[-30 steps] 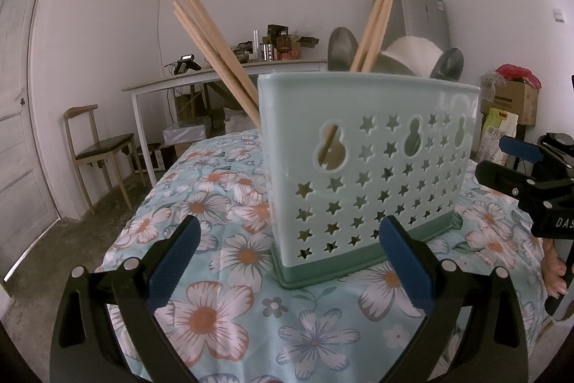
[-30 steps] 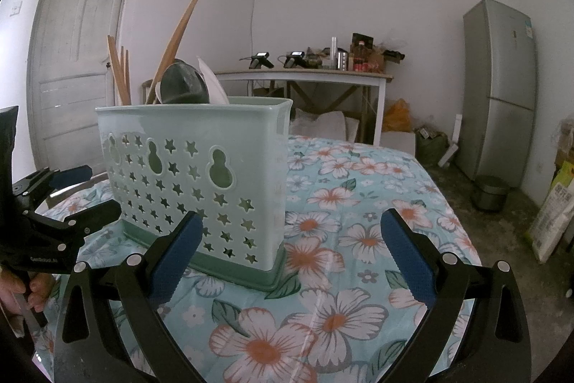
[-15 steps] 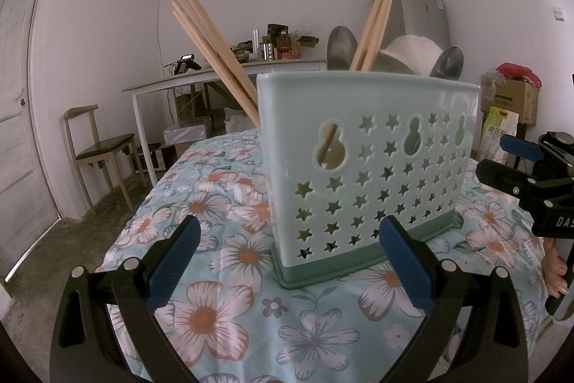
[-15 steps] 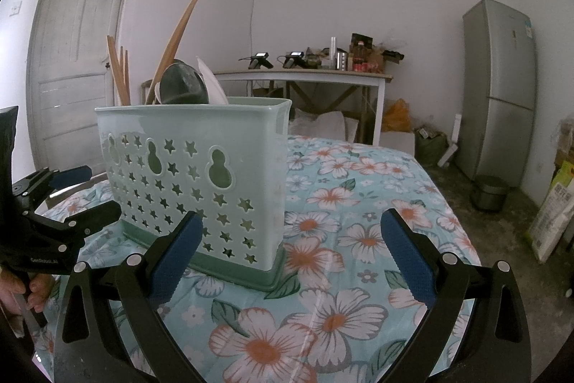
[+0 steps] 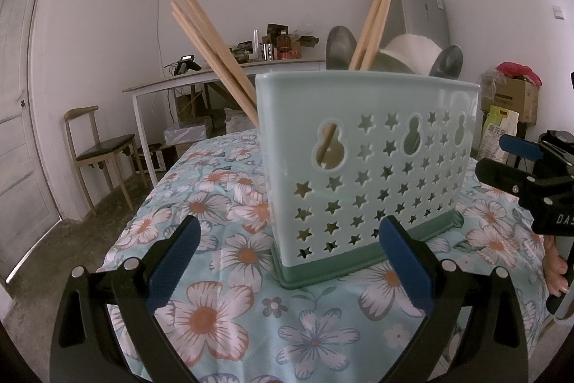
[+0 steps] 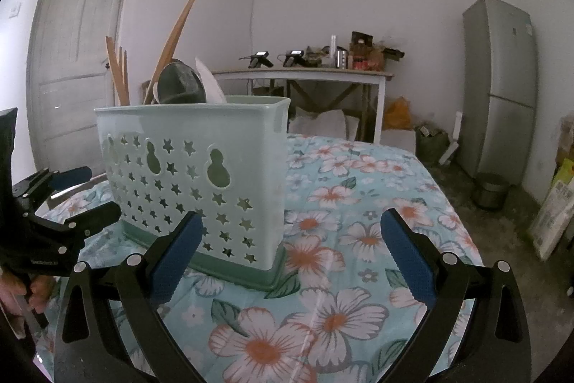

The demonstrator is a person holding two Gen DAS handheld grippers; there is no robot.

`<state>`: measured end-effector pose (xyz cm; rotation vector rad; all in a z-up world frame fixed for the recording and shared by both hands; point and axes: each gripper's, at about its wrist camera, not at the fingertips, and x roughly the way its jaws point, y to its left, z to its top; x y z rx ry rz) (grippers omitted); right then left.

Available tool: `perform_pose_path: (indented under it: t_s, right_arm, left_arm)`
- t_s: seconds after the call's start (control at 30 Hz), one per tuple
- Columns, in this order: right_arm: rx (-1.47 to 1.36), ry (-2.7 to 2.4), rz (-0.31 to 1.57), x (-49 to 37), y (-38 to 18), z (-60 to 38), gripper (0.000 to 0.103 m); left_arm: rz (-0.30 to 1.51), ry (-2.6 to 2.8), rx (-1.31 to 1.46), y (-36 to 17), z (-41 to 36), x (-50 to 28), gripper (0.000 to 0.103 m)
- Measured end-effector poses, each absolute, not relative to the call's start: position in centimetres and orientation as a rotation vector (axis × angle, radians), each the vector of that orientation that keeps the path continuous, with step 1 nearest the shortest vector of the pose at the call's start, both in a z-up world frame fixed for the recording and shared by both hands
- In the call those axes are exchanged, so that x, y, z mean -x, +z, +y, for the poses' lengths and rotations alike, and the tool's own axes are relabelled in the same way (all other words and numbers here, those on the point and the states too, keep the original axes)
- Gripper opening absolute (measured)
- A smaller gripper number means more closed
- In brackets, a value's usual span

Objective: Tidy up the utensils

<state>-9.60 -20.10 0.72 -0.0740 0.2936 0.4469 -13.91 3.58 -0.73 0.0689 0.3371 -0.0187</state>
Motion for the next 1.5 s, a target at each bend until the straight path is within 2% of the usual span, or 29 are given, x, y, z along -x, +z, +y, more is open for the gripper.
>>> perform_pose_path:
  t_s: [1.5]
  right_arm:
    - [0.078,0.440,0.288,9.9,1.0,-19.8,0.095]
  left_arm:
    - [0.356,-0.015,-0.074,-0.1,7.4,12.9,0.098]
